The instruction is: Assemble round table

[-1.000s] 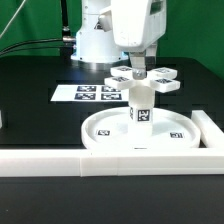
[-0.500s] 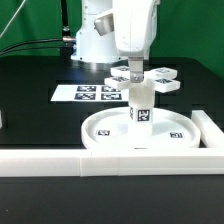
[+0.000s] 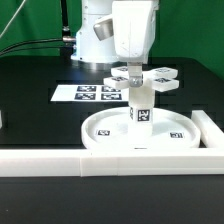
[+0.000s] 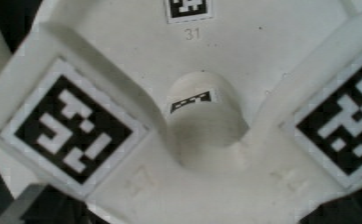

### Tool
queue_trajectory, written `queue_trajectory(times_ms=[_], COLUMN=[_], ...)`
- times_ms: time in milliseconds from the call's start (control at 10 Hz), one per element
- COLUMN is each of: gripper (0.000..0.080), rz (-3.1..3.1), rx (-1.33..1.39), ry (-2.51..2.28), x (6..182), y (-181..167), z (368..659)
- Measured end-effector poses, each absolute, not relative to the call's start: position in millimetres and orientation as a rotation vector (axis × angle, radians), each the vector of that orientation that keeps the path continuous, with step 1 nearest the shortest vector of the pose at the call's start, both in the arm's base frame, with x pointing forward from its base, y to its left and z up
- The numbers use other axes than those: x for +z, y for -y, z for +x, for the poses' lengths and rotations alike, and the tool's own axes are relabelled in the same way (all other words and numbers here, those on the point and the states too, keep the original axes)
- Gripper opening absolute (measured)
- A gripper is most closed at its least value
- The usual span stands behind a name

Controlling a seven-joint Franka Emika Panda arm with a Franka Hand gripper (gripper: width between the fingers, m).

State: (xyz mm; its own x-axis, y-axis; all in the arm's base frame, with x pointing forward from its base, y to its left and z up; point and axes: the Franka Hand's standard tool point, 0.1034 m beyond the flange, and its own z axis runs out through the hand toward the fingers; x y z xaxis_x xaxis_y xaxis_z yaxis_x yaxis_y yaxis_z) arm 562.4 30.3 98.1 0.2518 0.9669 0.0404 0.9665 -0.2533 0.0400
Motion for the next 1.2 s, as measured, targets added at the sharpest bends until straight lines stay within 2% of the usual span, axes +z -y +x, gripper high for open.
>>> queue_trajectory(times_ms=[300,400,500,800,1200], gripper=[0.0649,0.0526,0.0443,0.0443,0.0444], rz=[2.474,2.469,2.471,2.512,2.909], rx=[0.085,0.083,0.083,0.083,0.092], ry=[-1.916,-1.919,-1.916,-1.864,-1.209], x=[96.1,96.1,96.4,96.3,96.4], y=[-31.8,-31.1,-30.6,-30.4,-28.6], z=[563.5,563.6,563.9,563.8,563.5])
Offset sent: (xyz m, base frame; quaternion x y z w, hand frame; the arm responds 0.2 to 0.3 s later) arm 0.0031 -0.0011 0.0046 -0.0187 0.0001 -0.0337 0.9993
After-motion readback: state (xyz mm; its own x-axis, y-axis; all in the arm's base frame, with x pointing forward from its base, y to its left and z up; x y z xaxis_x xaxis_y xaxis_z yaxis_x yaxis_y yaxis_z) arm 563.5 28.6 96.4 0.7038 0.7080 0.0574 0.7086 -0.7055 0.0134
